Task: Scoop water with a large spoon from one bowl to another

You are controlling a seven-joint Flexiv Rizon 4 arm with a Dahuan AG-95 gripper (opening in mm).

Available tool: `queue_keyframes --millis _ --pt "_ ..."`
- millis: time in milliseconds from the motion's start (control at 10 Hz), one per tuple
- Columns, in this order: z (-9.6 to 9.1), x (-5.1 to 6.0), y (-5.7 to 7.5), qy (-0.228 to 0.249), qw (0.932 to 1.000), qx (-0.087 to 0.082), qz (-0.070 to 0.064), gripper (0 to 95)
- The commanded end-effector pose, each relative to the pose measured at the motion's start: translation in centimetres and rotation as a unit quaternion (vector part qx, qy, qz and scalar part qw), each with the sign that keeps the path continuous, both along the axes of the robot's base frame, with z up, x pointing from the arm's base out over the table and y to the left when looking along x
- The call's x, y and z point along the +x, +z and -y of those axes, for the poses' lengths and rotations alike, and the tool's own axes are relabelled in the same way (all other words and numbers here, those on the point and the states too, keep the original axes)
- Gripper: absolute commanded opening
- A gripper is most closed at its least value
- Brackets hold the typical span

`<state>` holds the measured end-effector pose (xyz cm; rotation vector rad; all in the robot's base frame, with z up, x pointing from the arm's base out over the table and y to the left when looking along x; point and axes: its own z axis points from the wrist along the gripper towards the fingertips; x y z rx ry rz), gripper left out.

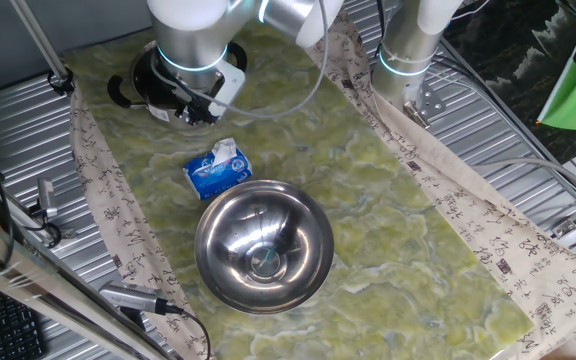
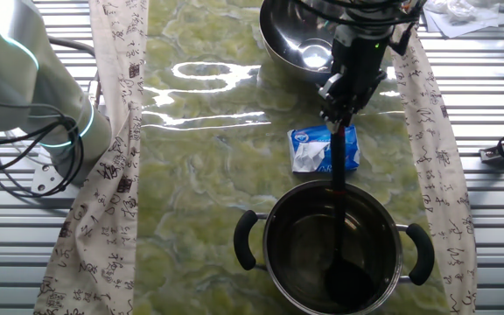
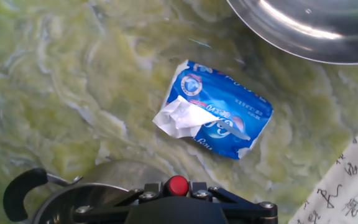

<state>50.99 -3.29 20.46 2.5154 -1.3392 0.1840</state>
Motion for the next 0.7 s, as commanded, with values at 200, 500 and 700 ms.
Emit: queue_keyframes --millis 200,500,700 --pt "0.04 0.05 0.09 -0.001 1.0000 0.001 0.002 0.0" --pt "0.23 0.27 0.60 -0.001 1.0000 0.001 -0.002 0.0" --pt "0.30 0.54 0.96 0.001 1.0000 0.001 -0.004 0.0"
